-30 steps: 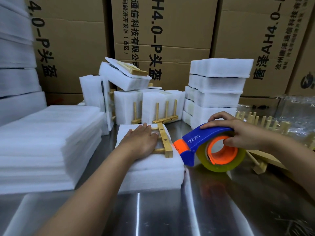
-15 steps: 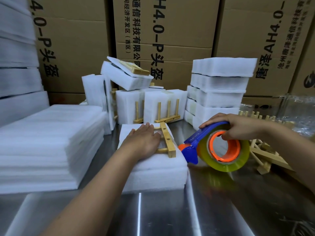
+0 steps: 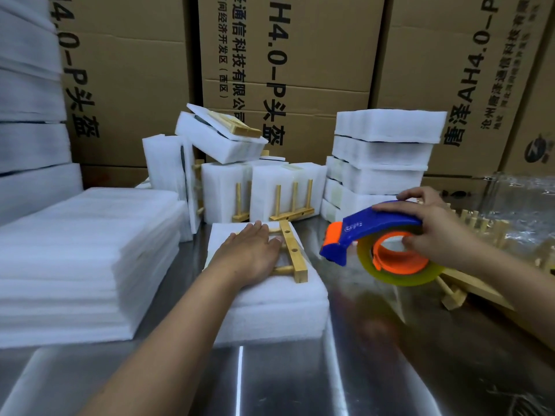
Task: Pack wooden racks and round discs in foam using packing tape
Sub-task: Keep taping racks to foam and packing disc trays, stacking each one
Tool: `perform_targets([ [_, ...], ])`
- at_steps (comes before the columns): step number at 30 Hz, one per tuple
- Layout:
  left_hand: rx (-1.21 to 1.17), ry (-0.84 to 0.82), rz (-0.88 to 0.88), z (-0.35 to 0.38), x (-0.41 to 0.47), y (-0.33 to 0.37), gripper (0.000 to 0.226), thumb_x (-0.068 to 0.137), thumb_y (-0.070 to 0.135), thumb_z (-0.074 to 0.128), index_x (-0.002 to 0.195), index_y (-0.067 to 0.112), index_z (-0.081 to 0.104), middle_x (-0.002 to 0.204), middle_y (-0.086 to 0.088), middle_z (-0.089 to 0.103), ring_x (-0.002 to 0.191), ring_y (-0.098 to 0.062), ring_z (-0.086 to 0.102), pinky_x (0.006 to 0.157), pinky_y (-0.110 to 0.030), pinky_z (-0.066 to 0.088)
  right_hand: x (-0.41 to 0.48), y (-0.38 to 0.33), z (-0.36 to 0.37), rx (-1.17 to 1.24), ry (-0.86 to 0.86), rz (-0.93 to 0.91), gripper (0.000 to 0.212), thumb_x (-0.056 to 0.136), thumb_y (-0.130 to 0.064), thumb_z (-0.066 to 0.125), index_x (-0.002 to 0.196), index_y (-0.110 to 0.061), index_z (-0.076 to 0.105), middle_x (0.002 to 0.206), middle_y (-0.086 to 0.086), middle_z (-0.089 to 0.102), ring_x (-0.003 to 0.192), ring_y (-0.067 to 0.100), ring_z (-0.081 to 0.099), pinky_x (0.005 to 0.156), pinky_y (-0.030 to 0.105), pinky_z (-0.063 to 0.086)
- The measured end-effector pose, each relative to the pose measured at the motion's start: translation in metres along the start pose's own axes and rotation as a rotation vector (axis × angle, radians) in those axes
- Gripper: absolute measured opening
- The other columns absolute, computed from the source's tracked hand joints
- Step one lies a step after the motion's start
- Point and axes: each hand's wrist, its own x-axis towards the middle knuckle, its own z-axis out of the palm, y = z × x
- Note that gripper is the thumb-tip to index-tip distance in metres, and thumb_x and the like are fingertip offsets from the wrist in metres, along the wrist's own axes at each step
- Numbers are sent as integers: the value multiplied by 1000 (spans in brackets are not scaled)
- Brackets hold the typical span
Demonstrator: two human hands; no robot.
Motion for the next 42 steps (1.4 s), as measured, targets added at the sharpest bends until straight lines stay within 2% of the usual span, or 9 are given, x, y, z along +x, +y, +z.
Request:
perform_targets([
  [3,-11,3,-2,0,0,0,56,102,39,15,151,14,7,159,0,-1,146,-11,-3,117,-32,2,-15,-14,32,-297,203,-73,66,72,0,72,125,-39,58,135,7,33,119,29,32,101,43,27],
  [7,-30,5,5,0,1,-2,56,102,39,17,151,14,8,159,1,-1,146,-10,-3,118,-32,2,-40,-19,66,-503,344,-207,80,41,2,90,115,-20,69,124,19,41,107,36,35,83,58,44],
  [18,-31,2,6,1,3,-2,57,101,40,16,151,15,8,159,0,-1,146,-11,-3,117,-33,2,-57,-11,81,-390,168,-296,59,61,-39,86,117,-31,68,127,15,54,111,27,35,84,55,45],
  [26,-40,0,8,0,3,-2,56,101,41,17,151,16,12,159,0,0,146,-12,-2,118,-34,4,-56,-25,76,-395,318,-345,35,80,-44,57,108,-33,72,129,8,55,115,27,40,89,44,36],
  [28,-42,-3,11,-1,3,-2,56,101,41,17,150,15,15,159,-1,1,146,-13,-2,118,-35,6,-51,-39,71,-220,356,-377,35,85,-42,50,114,-34,68,136,-3,45,124,18,38,97,29,33],
  [32,-47,10,9,0,3,-1,56,101,41,17,151,16,12,159,-1,1,146,-12,-1,116,-33,4,-32,-87,79,595,120,-22,30,93,-49,45,121,-58,45,130,-38,38,123,-19,33,89,-4,27],
  [37,-65,25,13,0,1,-1,56,101,41,19,151,16,11,159,1,1,146,-10,-2,115,-30,3,-20,-109,116,1284,-156,403,31,91,-45,52,104,-29,74,110,-1,71,102,13,67,89,30,51],
  [40,-68,29,11,0,3,-1,56,101,41,19,151,16,11,159,1,0,146,-10,-2,115,-29,4,-25,-108,121,1406,-178,424,32,84,-50,52,92,-32,77,103,3,74,95,17,70,70,26,55],
  [42,-80,34,7,-2,2,0,56,101,40,20,151,16,14,159,1,2,146,-10,0,114,-29,5,-26,-105,123,1435,-168,405,38,82,-52,52,103,-28,74,109,5,72,101,19,68,76,28,55],
])
